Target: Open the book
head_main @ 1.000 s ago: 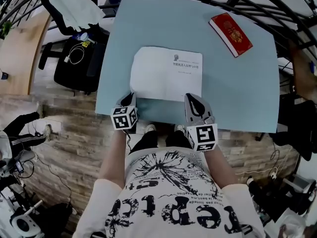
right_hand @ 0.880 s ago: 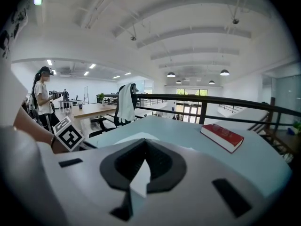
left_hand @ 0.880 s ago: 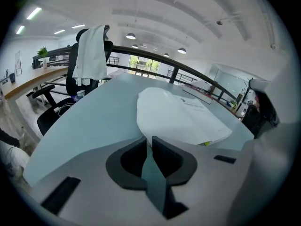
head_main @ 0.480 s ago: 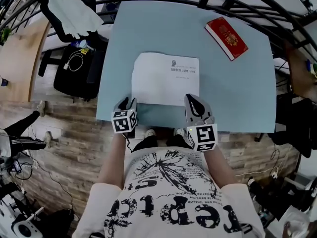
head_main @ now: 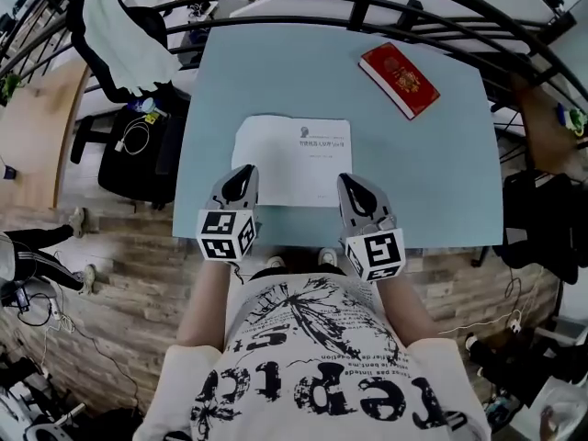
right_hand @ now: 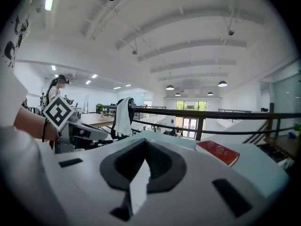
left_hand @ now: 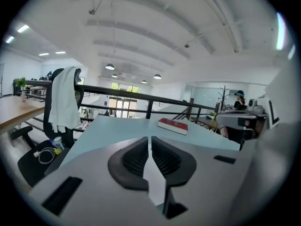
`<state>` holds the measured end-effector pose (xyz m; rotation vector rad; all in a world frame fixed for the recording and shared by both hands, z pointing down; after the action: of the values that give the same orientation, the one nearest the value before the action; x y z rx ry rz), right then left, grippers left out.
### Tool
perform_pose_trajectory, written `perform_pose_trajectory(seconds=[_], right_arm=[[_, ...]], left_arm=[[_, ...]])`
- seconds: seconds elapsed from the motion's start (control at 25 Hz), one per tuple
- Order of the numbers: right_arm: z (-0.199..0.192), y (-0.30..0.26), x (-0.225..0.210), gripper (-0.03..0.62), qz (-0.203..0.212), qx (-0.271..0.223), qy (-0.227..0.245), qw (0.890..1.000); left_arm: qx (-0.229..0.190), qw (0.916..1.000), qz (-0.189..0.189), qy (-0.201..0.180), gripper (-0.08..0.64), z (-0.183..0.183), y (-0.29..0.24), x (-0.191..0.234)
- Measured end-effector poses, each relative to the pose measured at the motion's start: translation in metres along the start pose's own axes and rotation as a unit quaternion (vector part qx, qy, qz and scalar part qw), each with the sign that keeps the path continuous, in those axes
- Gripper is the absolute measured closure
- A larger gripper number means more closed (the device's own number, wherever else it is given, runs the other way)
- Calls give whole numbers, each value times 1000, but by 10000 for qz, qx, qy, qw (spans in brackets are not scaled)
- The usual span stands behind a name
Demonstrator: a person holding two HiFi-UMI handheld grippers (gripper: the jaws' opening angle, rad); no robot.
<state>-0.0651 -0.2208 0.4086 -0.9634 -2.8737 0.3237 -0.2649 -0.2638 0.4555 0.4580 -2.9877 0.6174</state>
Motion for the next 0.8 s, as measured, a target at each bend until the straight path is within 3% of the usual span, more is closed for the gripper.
perform_pose_trajectory(seconds=[0.48, 0.8], right_arm=[[19, 29, -39, 583, -357, -333, 67, 9988], [18, 32, -46, 583, -342, -337, 59, 9988]], left_arm=[[-1116, 9875, -939, -594, 534, 65, 24, -75], [-1238, 9853, -1050, -533, 534, 68, 26, -87]])
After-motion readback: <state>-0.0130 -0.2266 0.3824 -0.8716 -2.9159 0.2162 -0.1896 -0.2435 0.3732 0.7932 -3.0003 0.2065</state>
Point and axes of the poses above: the fingertips, and each gripper's own axes: y backward along the fingers, x to its left, z out of its top, the point moved 3 cm from there along y, backward along the fingers, and after that the axes turned 10 degrees about z, right-handed, at the moved point
